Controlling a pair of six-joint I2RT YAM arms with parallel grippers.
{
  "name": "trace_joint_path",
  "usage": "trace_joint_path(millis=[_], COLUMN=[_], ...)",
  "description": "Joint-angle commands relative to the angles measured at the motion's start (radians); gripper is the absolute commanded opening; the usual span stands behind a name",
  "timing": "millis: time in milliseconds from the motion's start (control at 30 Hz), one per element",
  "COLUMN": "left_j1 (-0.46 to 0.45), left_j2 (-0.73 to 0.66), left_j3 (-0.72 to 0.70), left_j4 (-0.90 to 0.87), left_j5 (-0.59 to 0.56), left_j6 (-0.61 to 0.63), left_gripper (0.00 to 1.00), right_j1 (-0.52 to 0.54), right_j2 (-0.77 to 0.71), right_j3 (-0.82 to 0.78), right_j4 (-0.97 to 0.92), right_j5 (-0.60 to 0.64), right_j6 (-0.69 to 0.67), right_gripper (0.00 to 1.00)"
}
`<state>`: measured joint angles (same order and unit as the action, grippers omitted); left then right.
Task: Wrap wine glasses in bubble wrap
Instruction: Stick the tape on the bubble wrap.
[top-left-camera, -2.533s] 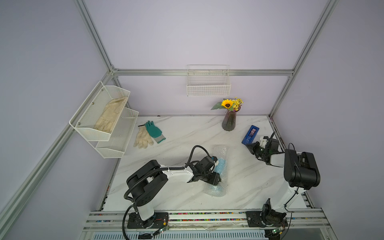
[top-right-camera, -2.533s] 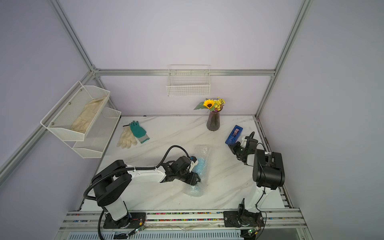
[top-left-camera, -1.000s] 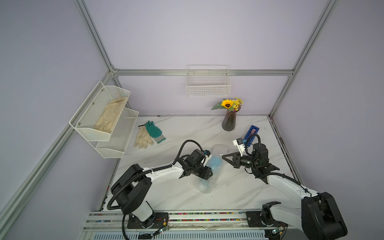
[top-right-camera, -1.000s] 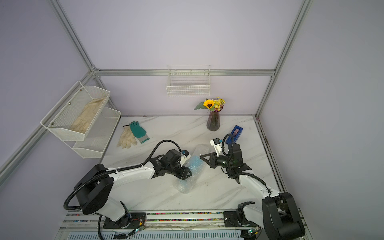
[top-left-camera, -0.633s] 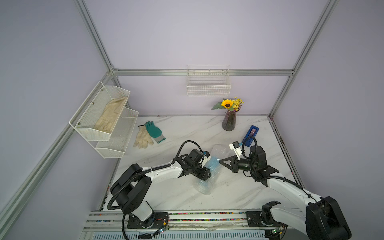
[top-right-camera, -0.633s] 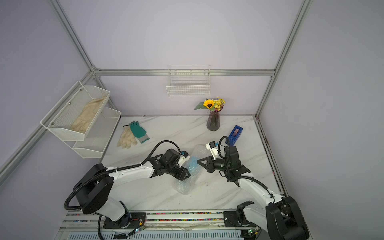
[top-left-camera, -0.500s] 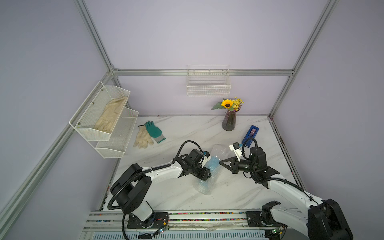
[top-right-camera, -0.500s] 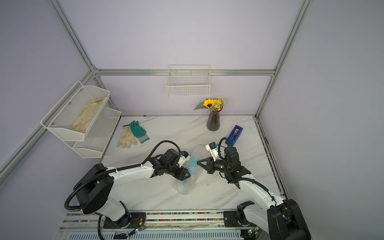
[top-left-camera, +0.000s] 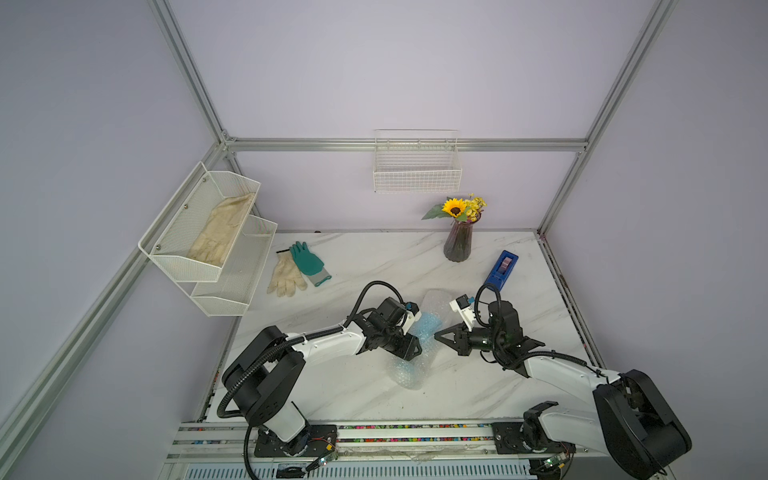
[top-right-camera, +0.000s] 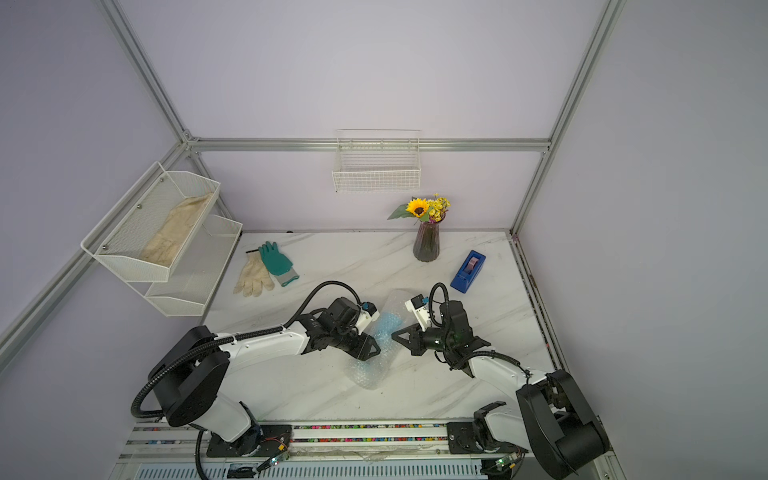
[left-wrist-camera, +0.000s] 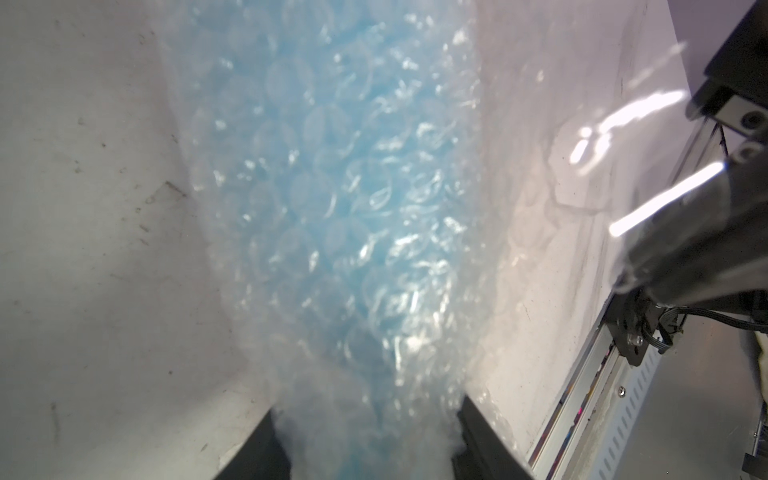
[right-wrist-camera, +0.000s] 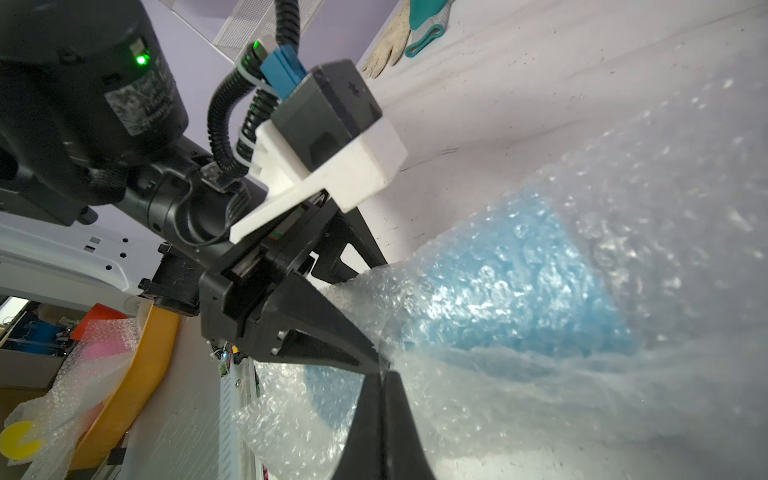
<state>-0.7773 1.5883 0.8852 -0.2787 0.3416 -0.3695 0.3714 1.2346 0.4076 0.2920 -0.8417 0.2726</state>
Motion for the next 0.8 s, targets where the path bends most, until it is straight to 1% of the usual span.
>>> trace_joint_path(millis=[0,767], left_j1=[0.006,0.007], left_j2=[0.001,0.018], left_j3=[-0.028,-0.026], left_j4=[0.018,0.035], left_j5=[0.024,0.05], left_j6=[0.029,0.022], left_gripper=[0.5,0.48], right_j1=[0.004,0.004], right_j2=[0.014,0.185], right_j3=[0.018,0.08], right_j4=[0.049,0.104], right_j5=[0.009,0.093], right_j6=[-0.042,-0.006], right_gripper=[0.0,0.0])
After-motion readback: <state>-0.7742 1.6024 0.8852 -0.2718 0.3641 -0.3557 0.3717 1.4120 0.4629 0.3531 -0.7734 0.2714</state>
